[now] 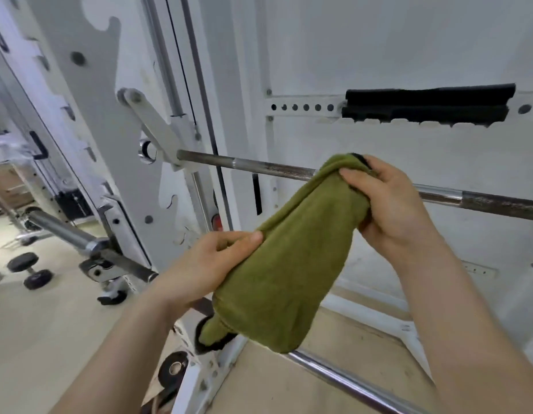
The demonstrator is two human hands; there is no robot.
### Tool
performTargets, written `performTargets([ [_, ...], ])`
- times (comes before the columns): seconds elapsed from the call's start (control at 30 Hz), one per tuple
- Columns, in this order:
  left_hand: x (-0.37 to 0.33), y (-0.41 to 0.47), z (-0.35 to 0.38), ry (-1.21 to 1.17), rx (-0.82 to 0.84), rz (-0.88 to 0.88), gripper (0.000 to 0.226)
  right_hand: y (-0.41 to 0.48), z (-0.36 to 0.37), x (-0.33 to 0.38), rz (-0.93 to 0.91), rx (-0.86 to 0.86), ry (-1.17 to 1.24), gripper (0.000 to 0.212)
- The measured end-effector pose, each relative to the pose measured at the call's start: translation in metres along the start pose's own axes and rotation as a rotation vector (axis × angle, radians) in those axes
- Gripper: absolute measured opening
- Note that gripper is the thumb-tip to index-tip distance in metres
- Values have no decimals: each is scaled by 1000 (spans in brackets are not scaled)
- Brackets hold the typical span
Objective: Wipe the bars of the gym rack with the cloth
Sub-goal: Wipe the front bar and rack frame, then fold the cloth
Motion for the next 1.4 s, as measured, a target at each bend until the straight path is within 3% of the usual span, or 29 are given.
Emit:
performTargets([
  [0.1,19,-27,-13,-366,-14,-49,43,9,43,-20,156,26,110,14],
  [0.17,35,-42,-12,-424,44,7,50,12,79,-37,223,54,-121,24],
  [0.23,54,-58,-20,-467,36,36,53,1,131,-59,274,212,-289,25],
  [0.3,79,-72,-46,-619,-9,111,38,-17,174,-91,383,293,-244,35],
  [0.37,114,-90,-82,-774,-37,200,4,-38,212,-114,449,393,-160,33],
  [0.4,133,-99,-99,-825,-36,211,19,-45,228,-124,448,448,-191,27],
  [0.47,171,-118,-131,-797,-98,154,33,-51,256,-135,367,502,-411,13],
  [0.57,218,-146,-184,-622,-278,39,46,-53,300,-156,198,521,-734,11],
  [0.63,238,-163,-218,-477,-377,-28,41,-58,327,-174,170,540,-765,8],
  [0.77,253,-185,-280,-222,-497,-77,7,-65,369,-213,226,617,-735,9],
  [0.9,268,-189,-325,-263,-422,-69,15,-54,401,-240,191,601,-743,10],
  [1.0,285,-185,-336,-467,-229,-147,13,-44,425,-256,183,572,-708,18],
  [1.07,295,-181,-333,-441,-71,-235,29,-37,442,-269,175,583,-690,21],
  [1.13,298,-173,-333,-402,33,-208,28,-28,460,-286,176,595,-659,24],
  [1.23,304,-156,-352,-602,-67,-128,30,-16,473,-334,213,628,-649,45],
  [1.3,316,-143,-369,-786,-149,-108,34,-11,466,-384,337,624,-633,54],
  [1.4,338,-121,-393,-936,-178,-105,35,-2,433,-466,546,482,-675,64],
])
Point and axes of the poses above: each hand's wrist, its own y-axis towards the middle knuckle, its own z-axis out of the palm, x = y × z, the point moved 6 cm from there along y, towards the middle knuckle, and after that the axes turned 8 degrees about y, right-handed, at the moved point
